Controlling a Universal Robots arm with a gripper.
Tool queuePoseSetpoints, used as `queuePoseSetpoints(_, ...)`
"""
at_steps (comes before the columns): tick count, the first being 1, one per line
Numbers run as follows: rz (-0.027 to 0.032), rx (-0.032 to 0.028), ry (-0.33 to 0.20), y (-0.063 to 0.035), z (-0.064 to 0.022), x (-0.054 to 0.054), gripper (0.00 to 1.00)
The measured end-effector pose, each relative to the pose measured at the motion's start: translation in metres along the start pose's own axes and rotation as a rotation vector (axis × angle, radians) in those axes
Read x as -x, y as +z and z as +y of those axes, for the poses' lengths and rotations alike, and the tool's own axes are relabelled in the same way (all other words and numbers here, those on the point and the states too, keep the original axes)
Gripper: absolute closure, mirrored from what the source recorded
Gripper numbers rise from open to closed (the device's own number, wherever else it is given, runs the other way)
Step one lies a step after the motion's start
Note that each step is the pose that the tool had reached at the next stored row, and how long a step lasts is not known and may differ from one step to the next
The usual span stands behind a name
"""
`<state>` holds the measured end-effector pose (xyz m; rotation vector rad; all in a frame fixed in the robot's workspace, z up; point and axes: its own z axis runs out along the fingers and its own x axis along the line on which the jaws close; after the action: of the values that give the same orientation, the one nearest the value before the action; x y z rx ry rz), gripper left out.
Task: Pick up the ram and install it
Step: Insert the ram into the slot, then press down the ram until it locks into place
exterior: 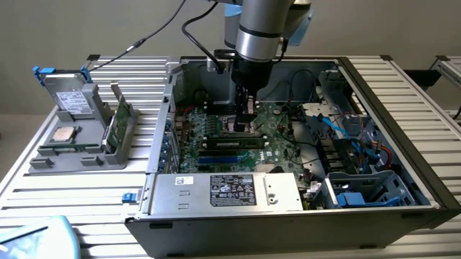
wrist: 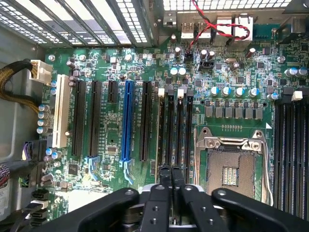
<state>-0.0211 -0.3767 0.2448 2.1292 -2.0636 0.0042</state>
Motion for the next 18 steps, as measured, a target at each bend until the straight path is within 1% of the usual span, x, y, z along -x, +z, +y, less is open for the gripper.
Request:
queuePoseSetpoints(1,0.0,0.0,0.0,0.0,0.0,0.0,0.89)
queuePoseSetpoints(16,0.0001,-0.0005,0.0,0.0,0.0,0.0,0.89)
queuePoseSetpoints(17,0.0004,-0.0004,0.0,0.0,-0.0005,-0.0004,0.89)
queuePoseSetpoints(18,-0.0007,-0.0005,0.0,0.0004,-0.0014,-0.003,0.89)
